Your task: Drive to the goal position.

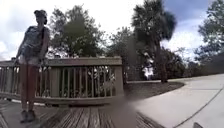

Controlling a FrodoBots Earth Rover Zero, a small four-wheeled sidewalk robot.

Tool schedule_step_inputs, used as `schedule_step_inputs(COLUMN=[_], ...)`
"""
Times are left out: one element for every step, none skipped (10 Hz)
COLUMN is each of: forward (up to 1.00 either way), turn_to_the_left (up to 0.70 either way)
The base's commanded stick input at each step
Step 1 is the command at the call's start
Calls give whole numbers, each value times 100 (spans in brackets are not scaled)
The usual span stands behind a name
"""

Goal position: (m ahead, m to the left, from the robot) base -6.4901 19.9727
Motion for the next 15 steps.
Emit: schedule_step_inputs(forward=[0, 0, 0, 17, 45, 45, 45, 45, 45, 45, 41, 22, 2, 0, 0], turn_to_the_left=[45, 45, 45, 38, 27, 27, 27, 27, 27, 27, 29, 36, 44, 45, 45])
